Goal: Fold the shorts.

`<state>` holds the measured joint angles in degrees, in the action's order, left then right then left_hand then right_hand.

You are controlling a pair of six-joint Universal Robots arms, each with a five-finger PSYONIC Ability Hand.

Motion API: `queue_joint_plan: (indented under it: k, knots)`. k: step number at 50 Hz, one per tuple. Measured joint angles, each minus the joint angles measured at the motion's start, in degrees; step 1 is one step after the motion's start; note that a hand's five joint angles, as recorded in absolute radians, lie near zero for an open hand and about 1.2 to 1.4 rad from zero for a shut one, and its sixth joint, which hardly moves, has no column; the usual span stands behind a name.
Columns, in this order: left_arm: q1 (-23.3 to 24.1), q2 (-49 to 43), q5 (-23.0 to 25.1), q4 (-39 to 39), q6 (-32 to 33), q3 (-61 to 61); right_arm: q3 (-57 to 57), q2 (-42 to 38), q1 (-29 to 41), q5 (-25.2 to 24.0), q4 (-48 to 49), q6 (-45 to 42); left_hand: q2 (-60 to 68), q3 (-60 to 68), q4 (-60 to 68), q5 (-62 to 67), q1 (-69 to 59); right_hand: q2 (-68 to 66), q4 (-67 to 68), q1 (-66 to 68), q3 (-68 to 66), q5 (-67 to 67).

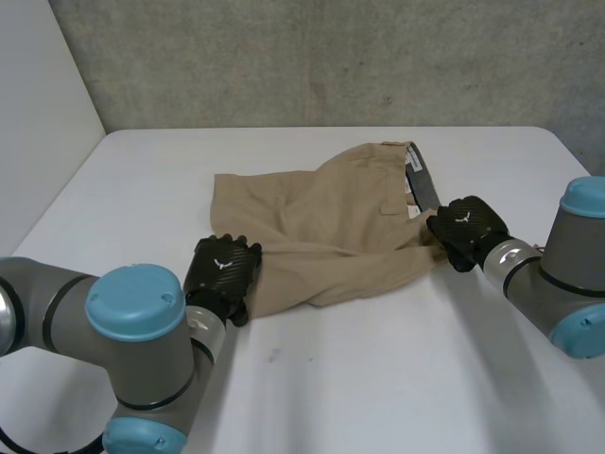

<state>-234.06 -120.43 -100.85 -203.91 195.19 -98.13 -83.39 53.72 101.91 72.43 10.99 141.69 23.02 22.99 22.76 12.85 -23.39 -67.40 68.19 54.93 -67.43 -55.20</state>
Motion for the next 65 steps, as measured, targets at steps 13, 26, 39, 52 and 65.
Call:
queue_joint_plan:
  k: [13, 26, 39, 52, 65]
  knots:
    - [-0.95, -2.2, 0.34, -2.99, -0.02, 1.33, -1.93, 3.5, -0.06, 1.34, -1.21, 3.93, 43.52, 43.31, 43.99, 42.55, -41.61, 0.0, 0.0, 0.88, 0.0, -0.68]
    - [-4.1, 6.19, 0.7, -1.99, -0.17, -0.44, -2.83, 9.59, 0.86, 6.01, -8.28, 3.9, 45.39, 45.19, 45.44, 42.6, -41.61, 0.0, 0.0, 1.97, 0.0, -1.69]
    - [-8.93, 34.32, 6.37, 12.35, -4.07, 1.16, -0.75, 26.01, 1.41, 5.84, -19.26, 8.64, 45.5, 45.26, 45.67, 42.6, -41.61, 0.0, 0.01, 1.97, 0.0, -1.76]
    - [-9.4, 36.81, 10.44, 16.48, -7.12, -3.49, -11.35, 31.84, 6.19, 5.01, -21.16, 21.29, 45.53, 45.27, 45.68, 42.6, -41.61, 37.41, -37.69, -28.53, 36.97, 34.26]
    - [-8.69, 34.47, 9.82, 16.12, -7.87, 2.39, -24.62, 29.22, 8.5, 4.16, -9.21, 40.57, 45.55, 45.31, 45.69, 42.6, -41.61, 42.34, -43.69, -32.7, 42.46, 40.73]
